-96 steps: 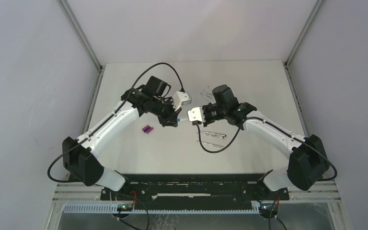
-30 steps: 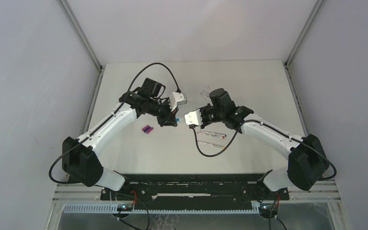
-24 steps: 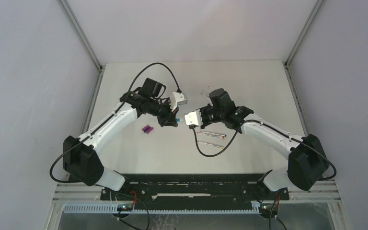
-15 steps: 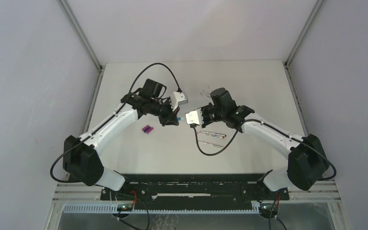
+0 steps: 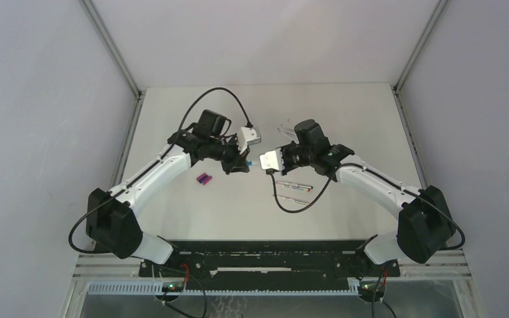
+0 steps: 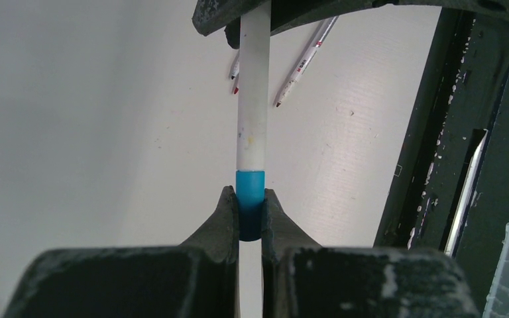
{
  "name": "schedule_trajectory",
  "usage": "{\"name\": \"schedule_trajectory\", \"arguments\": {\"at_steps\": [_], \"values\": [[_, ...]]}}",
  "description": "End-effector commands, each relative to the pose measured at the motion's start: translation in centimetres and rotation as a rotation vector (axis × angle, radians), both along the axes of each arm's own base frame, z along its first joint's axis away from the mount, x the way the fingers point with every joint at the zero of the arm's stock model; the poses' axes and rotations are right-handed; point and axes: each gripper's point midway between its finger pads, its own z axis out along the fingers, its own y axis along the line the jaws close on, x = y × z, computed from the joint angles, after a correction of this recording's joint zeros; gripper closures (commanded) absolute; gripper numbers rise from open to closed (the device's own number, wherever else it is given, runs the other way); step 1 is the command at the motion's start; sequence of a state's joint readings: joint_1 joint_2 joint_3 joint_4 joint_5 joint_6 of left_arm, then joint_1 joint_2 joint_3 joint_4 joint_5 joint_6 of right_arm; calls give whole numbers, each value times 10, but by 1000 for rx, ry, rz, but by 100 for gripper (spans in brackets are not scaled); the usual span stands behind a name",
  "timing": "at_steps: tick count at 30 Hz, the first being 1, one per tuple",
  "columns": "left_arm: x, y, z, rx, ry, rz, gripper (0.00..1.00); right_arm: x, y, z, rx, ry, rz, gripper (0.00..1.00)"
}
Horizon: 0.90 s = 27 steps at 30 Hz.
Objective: Open the pen caps
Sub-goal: Open the pen cap from the pen.
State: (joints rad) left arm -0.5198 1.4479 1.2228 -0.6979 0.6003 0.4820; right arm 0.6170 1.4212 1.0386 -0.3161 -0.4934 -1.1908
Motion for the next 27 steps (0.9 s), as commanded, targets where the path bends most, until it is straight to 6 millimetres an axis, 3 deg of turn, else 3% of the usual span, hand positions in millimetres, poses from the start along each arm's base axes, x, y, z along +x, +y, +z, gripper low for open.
{"name": "schedule_trajectory", "arguments": {"at_steps": [1, 14, 20, 27], "values": [[-7, 20, -2, 54, -2, 46, 100, 15, -33, -6, -59, 22, -113, 100], [-26, 9, 0, -5, 133, -46, 100, 25, -37, -8, -91, -47, -141, 100], [-25, 16, 0, -9, 153, -50, 100, 27, -42, -9, -101, -49, -150, 100], [-25, 17, -3, 0, 156, -49, 100, 15, -36, -16, -93, 14, -98, 100]]}}
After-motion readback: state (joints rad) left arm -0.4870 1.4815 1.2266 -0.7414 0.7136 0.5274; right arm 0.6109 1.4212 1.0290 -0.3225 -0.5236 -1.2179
